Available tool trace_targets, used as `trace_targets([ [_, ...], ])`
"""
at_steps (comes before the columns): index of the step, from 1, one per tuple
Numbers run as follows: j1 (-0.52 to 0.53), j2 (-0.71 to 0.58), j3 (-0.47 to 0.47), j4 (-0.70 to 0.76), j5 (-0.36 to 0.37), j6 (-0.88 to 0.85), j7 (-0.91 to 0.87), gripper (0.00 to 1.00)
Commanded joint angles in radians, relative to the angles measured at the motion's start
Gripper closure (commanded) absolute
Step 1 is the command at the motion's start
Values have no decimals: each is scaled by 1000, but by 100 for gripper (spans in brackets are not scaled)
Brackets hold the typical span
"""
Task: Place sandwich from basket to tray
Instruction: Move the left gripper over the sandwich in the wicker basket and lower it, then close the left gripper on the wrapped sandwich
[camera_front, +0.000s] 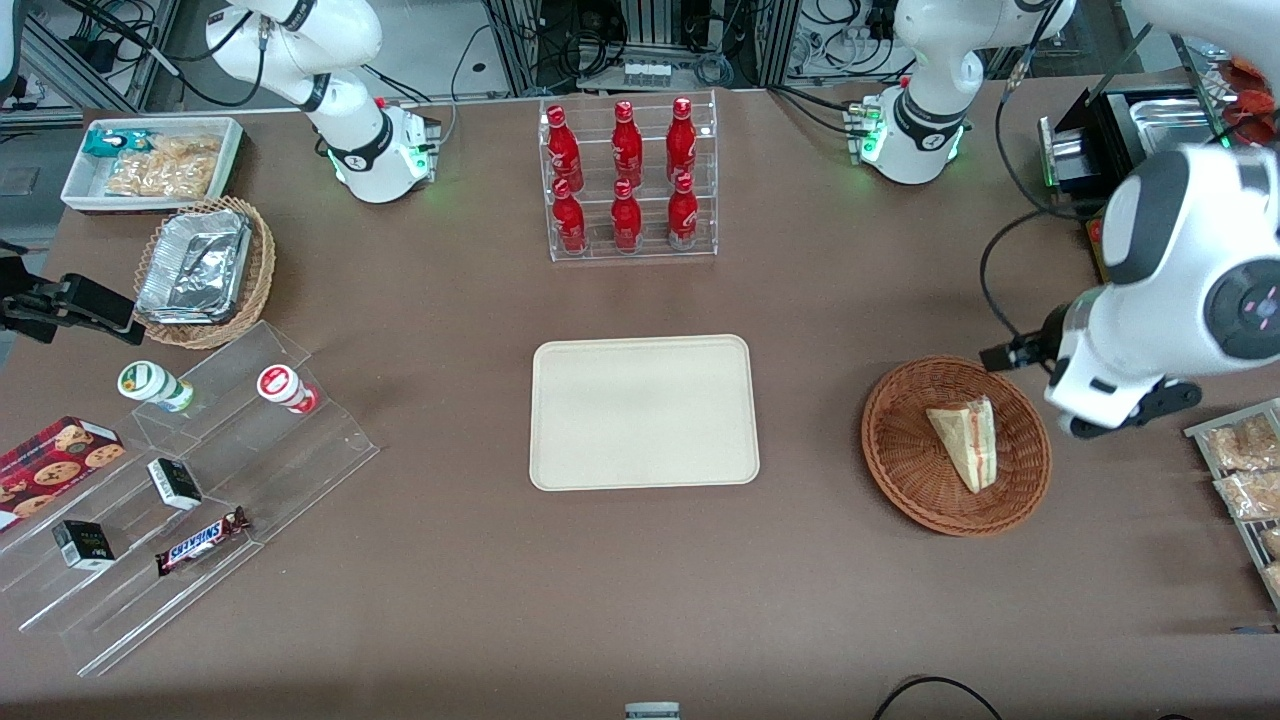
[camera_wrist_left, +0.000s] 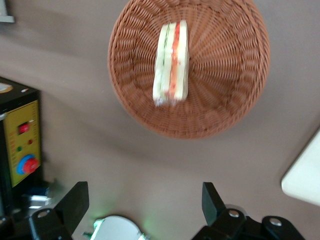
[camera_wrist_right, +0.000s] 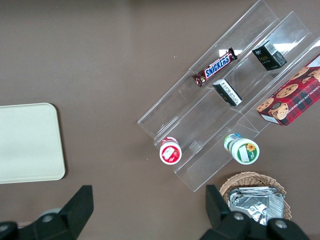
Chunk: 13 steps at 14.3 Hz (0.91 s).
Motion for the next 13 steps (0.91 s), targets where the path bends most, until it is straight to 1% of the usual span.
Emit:
trace_targets([
  [1, 15, 43, 2, -59, 8, 126, -25, 0],
  [4, 49, 47, 2, -214, 3, 347, -43, 0],
  [7, 50, 99, 2, -278, 8, 494, -95, 0],
  [12, 50, 165, 20, -294, 9, 593, -102, 0],
  [13, 50, 175, 28, -294, 9, 608, -102, 2],
])
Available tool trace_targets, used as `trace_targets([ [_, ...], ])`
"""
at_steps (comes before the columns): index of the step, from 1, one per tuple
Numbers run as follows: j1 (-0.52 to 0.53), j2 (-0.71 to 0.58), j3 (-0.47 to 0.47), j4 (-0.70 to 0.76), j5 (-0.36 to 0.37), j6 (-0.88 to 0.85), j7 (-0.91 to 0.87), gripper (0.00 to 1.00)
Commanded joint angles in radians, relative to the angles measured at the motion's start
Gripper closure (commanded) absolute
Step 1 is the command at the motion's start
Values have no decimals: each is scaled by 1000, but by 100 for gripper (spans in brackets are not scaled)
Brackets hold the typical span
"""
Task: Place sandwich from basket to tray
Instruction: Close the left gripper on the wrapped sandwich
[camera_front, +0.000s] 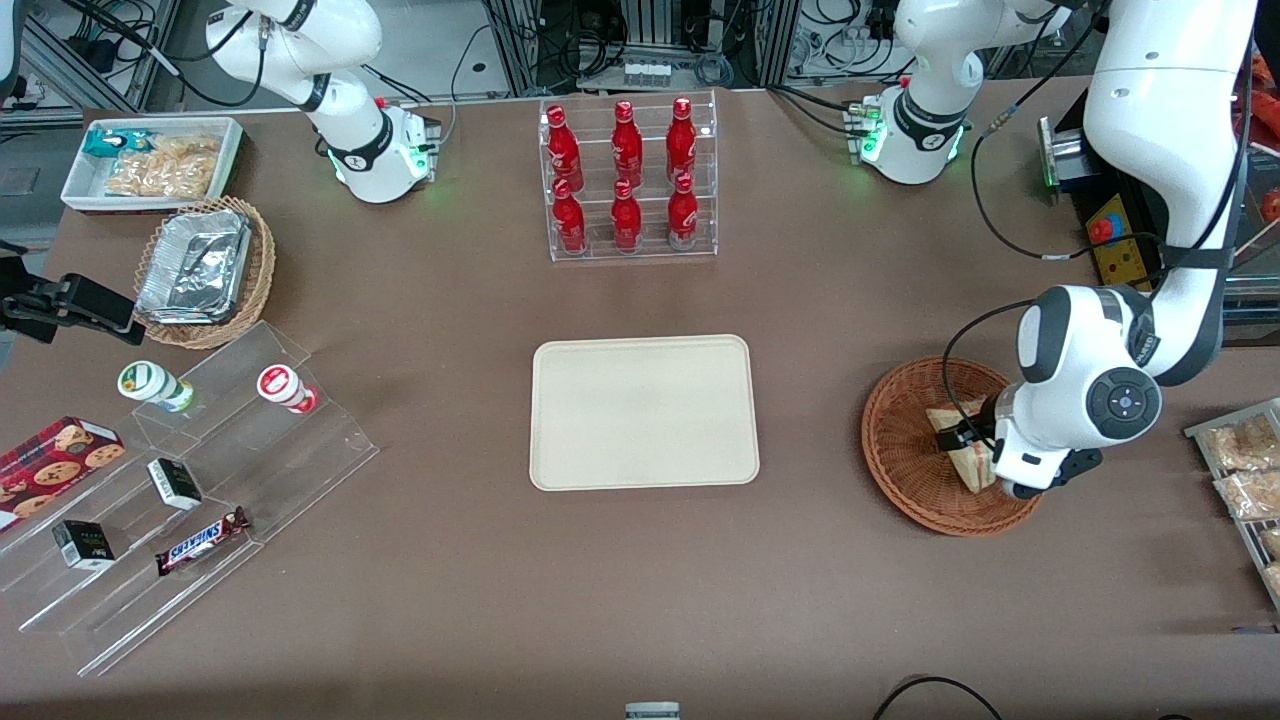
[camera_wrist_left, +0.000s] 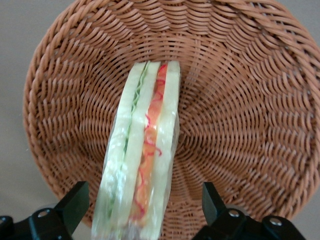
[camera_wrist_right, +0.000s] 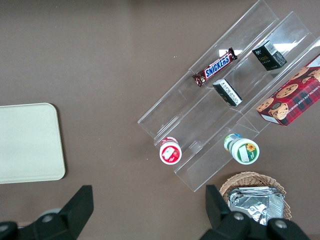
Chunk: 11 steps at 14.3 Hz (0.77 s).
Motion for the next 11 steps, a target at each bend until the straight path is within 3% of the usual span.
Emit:
trace_targets([
  [1, 5, 15, 5, -4, 8, 38, -24, 14],
  [2, 5, 15, 5, -4, 8, 40, -29, 39],
  [3, 5, 15, 5, -8, 8, 40, -33, 56],
  [5, 5, 13, 5, -15, 8, 45, -39, 80],
  [6, 5, 12, 5, -16, 8, 43, -40, 85],
  [11, -9, -16, -1, 22, 5, 19, -72, 87],
])
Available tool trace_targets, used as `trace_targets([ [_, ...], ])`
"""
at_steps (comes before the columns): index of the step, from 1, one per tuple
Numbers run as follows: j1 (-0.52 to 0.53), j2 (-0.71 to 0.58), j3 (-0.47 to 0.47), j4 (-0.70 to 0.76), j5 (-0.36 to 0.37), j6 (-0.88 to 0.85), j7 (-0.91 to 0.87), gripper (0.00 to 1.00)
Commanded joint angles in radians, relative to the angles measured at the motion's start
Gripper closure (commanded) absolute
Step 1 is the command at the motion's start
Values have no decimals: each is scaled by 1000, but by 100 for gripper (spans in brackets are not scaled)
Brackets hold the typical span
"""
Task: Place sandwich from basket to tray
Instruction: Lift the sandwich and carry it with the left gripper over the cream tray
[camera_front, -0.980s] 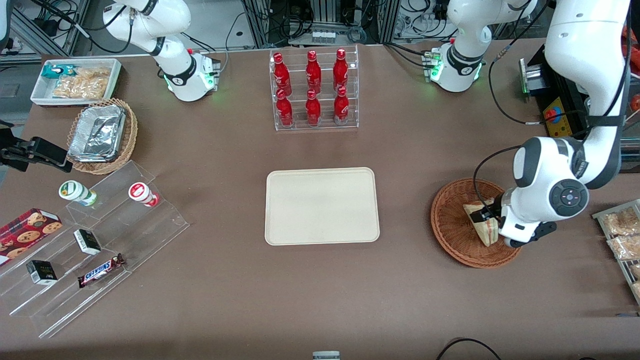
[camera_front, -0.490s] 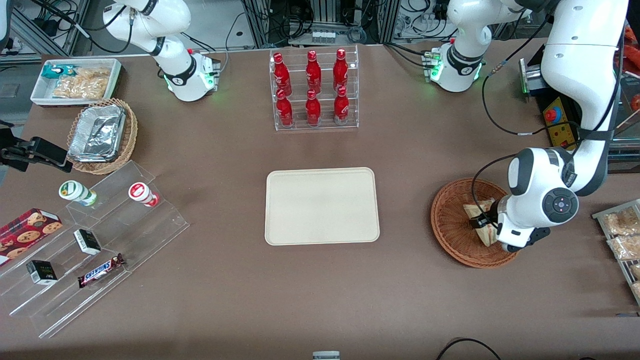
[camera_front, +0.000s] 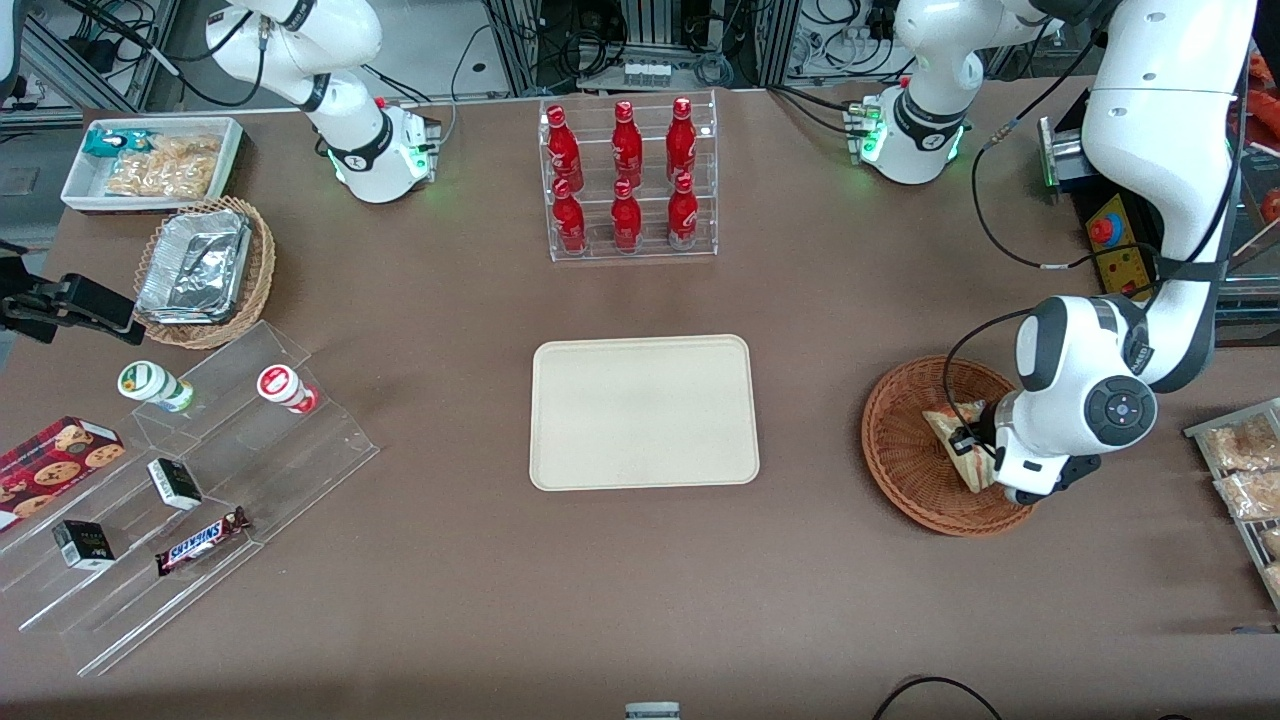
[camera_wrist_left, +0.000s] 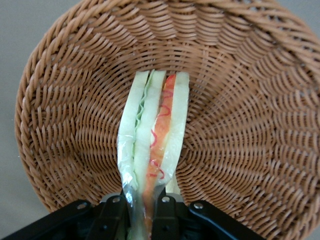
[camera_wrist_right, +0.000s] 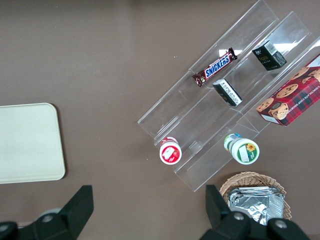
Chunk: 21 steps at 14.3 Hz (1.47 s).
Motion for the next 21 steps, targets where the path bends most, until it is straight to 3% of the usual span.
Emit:
trace_targets([
  [1, -11, -48, -17, 35, 2, -49, -51, 87],
  [3, -43, -83, -54, 82, -1, -141, -67, 87],
  [7, -191, -110, -114, 144, 0, -215, -272, 86],
  [13, -477, 25, -111, 294, 14, -209, -621, 86],
  [15, -539, 106, -111, 386, 38, -209, -637, 85],
  [18, -619, 227, -113, 501, 137, -201, -607, 85],
  [21, -650, 258, -117, 518, 131, -171, -484, 84],
])
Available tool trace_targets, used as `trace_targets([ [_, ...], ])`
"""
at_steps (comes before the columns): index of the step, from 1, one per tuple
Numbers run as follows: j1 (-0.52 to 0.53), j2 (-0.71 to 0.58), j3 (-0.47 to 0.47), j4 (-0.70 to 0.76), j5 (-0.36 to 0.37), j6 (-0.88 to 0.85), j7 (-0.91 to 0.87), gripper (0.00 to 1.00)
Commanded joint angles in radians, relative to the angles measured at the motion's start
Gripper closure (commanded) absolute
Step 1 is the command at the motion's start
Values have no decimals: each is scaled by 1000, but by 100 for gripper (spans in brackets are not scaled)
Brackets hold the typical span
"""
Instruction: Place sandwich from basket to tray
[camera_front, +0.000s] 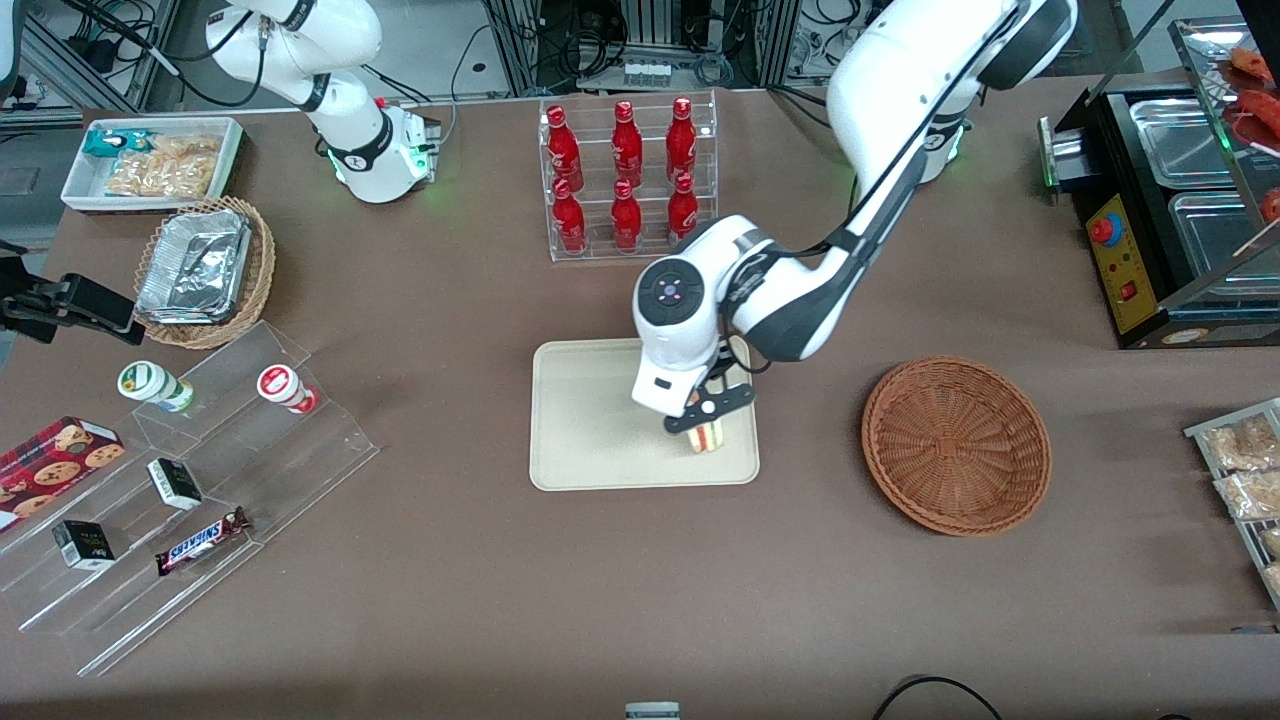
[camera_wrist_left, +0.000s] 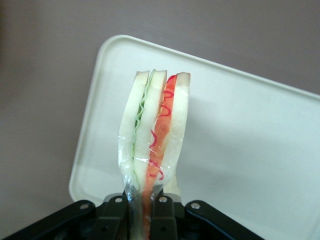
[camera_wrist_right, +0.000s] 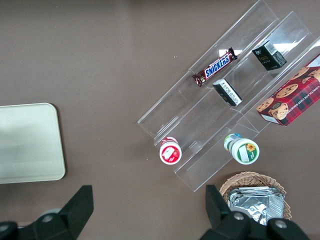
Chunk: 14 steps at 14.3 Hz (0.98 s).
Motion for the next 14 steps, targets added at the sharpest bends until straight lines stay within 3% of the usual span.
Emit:
trace_targets([
  [1, -24, 36, -3, 49, 10, -6, 92, 84],
  [5, -26, 73, -68, 57, 13, 46, 102, 84],
  [9, -43, 99, -71, 58, 16, 63, 103, 82],
  [14, -44, 115, -71, 57, 19, 65, 94, 17],
])
